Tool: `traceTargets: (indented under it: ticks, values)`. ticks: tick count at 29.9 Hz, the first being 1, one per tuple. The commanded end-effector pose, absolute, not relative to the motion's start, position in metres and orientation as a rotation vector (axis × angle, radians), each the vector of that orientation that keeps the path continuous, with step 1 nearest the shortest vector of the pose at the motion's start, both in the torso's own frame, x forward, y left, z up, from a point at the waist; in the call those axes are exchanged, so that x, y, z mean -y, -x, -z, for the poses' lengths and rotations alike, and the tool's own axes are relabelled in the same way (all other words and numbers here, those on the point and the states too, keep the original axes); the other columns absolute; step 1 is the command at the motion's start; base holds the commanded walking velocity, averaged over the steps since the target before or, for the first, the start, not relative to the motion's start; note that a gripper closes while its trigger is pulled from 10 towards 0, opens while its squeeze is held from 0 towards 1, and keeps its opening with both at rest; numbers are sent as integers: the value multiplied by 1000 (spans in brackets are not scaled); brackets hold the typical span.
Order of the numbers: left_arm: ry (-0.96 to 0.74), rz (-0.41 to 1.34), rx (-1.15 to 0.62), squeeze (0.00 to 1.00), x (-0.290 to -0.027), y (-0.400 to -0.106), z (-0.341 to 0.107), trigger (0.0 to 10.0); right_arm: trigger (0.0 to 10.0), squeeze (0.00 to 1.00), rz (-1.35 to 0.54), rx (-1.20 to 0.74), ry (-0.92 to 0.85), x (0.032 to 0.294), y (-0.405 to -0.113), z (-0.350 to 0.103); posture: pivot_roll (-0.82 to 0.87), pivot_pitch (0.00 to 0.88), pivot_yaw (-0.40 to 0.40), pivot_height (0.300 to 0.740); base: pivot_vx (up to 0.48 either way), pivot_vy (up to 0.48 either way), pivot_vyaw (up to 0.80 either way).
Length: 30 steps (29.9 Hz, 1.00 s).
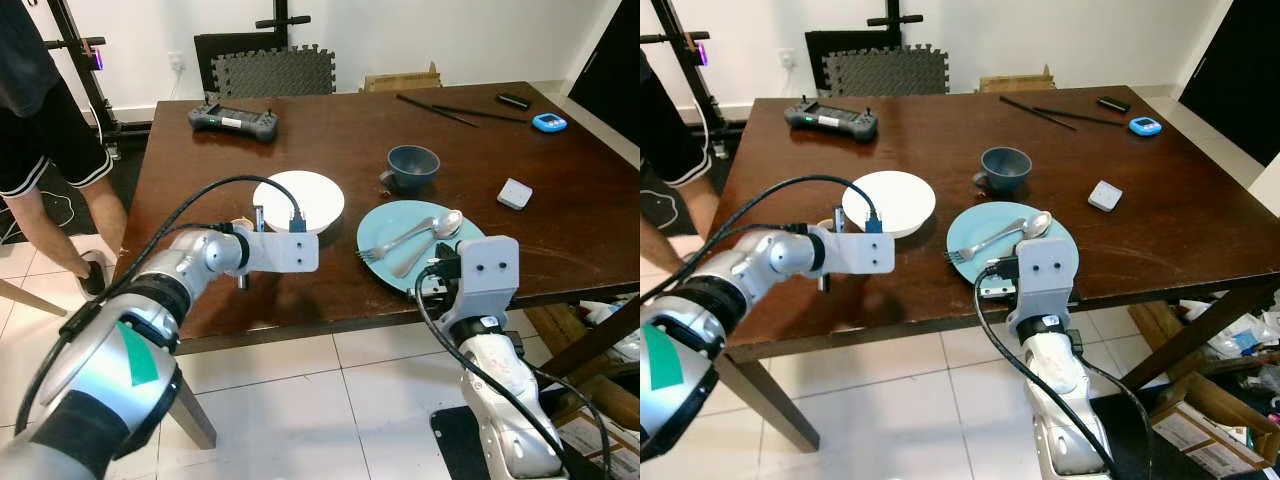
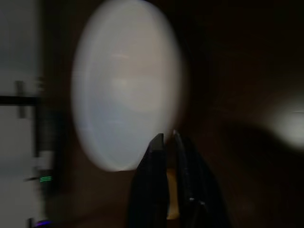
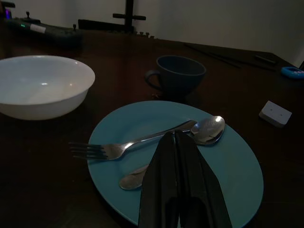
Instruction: Setting the table
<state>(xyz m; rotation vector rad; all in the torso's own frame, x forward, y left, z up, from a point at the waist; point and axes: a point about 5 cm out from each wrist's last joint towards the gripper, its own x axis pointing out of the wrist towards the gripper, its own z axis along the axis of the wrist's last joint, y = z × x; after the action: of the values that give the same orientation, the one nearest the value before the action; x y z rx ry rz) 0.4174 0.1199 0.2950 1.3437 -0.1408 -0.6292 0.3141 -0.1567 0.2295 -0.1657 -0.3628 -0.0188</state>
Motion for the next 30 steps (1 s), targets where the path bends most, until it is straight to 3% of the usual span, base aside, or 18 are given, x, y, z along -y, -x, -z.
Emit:
traceTargets:
  ticks: [1, 10, 11, 30]
  values:
    - [-1330, 636, 197, 1000, -116, -416, -313, 10000, 10000, 0, 21, 340, 152, 159, -313, -224, -37, 235, 28, 740, 0, 0, 0]
    - [-1366, 651, 116, 1000, -108, -418, -305, 10000, 10000, 0, 1, 336, 144, 152, -313, -224, -38, 254, 34, 740, 0, 0, 0]
    - [-1364, 655, 99, 0, -106, -418, -301, 10000, 10000, 0, 2, 336, 144, 152, -313, -224, -43, 257, 35, 740, 0, 0, 0]
    - [-1432, 639, 19, 0, -88, -420, -278, 10000, 10000, 0, 33, 322, 148, 157, -303, -220, -72, 260, 65, 740, 0, 0, 0]
